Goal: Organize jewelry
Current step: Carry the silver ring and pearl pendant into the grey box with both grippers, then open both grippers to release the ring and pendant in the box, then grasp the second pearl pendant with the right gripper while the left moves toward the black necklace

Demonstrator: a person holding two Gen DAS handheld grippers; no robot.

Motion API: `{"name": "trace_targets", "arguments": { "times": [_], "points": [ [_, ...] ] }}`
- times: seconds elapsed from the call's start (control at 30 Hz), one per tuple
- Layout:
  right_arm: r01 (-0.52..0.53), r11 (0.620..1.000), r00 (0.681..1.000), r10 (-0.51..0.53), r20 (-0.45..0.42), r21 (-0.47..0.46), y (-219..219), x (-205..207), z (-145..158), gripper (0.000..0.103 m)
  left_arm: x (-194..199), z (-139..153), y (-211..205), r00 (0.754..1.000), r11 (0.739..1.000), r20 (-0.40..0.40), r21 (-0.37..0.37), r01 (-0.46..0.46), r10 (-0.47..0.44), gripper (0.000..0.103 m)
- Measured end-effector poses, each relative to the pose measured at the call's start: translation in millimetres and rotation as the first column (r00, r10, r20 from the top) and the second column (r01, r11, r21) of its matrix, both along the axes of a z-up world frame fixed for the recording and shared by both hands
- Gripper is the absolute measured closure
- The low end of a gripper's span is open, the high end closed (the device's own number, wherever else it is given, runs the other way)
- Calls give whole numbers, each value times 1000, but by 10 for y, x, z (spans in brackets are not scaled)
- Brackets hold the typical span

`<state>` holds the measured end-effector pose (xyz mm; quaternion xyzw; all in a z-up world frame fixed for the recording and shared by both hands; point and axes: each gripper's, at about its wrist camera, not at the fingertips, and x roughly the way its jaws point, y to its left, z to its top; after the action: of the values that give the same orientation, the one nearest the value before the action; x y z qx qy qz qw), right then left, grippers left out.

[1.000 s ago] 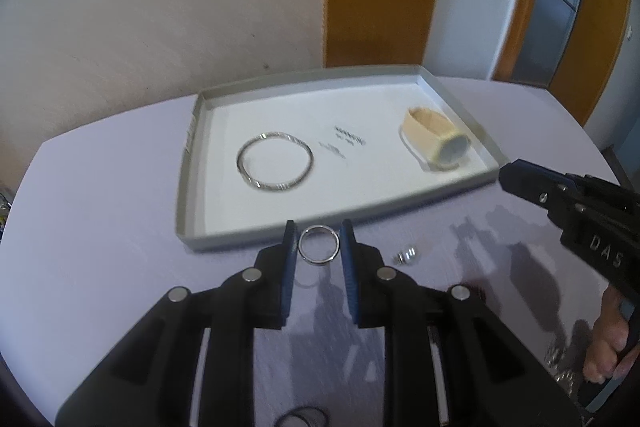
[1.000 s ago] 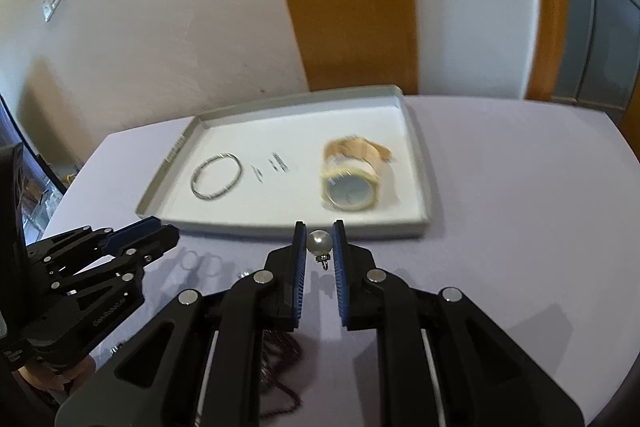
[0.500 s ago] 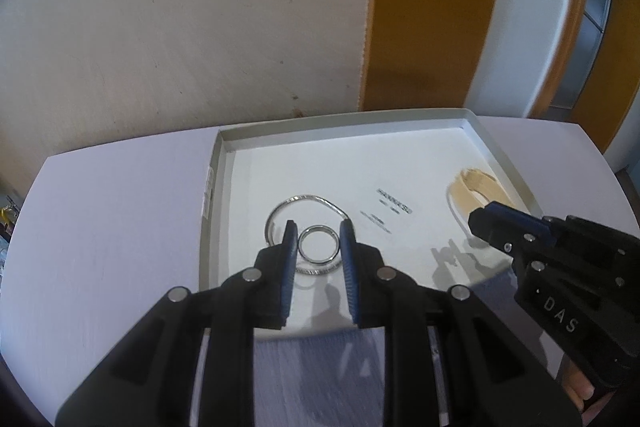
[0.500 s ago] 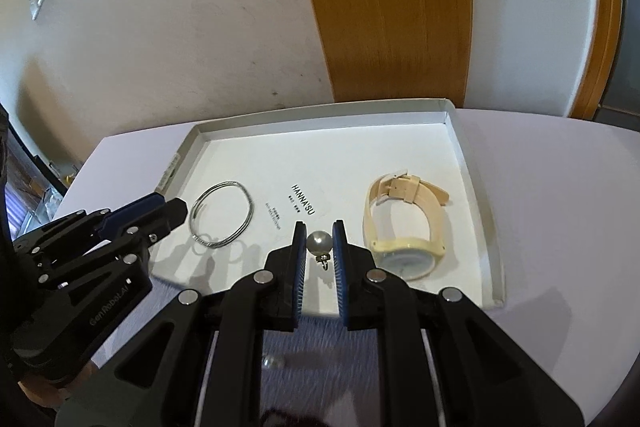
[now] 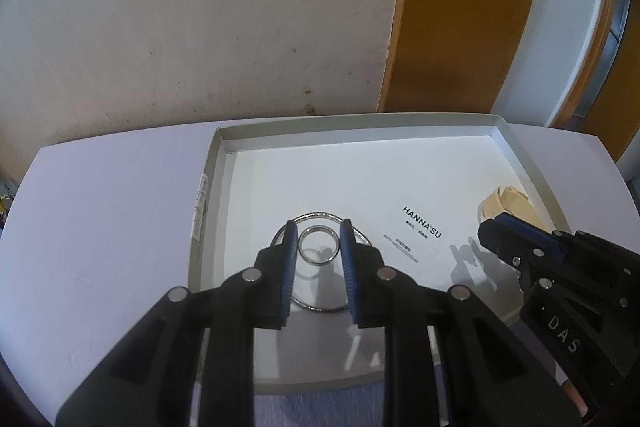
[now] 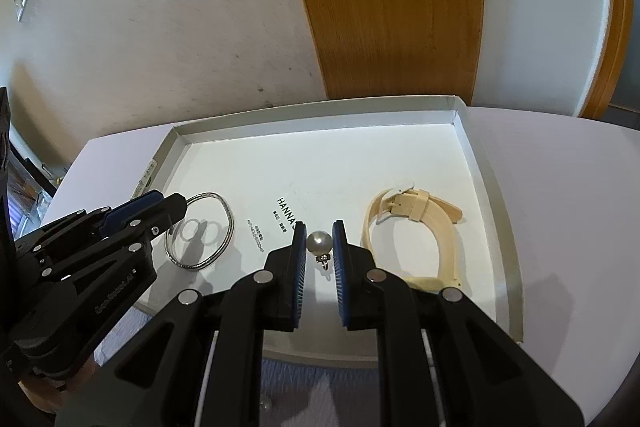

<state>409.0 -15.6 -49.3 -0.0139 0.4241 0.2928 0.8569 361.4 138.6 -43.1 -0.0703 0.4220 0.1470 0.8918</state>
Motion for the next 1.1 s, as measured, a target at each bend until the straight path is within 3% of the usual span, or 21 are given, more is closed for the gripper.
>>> {"name": "trace_targets", "arguments": {
  "times": [0.1,0.17,0.23,0.57,0.8,1.1],
  "points": [
    [6,1000,1000,-6,1,0,-20,-1,14,86,21,-11,11,1000,1000,-5,-3,-5,5,81],
    [6,1000,1000,-6,4,1,-32,-17,32,75,12,-5,20,1000,1000,-3,1,-10,10,78],
    [9,1000,1000,-9,20,1,-39,-49,57,65,-8,6,18,1000,1000,-1,6,-16,16,62],
    [6,1000,999,-6,37,-2,-206,-255,176,64,-270,158,15,1000,1000,21,12,-18,17,56],
    [-20,1000,999,21,27,-10,-356,-624,153,64,-807,272,27,999,1000,46,12,-27,26,51],
    [-26,999,1000,26,-14,-42,-232,-936,-93,64,-1490,142,-22,998,999,40,8,-43,42,46]
  ]
}}
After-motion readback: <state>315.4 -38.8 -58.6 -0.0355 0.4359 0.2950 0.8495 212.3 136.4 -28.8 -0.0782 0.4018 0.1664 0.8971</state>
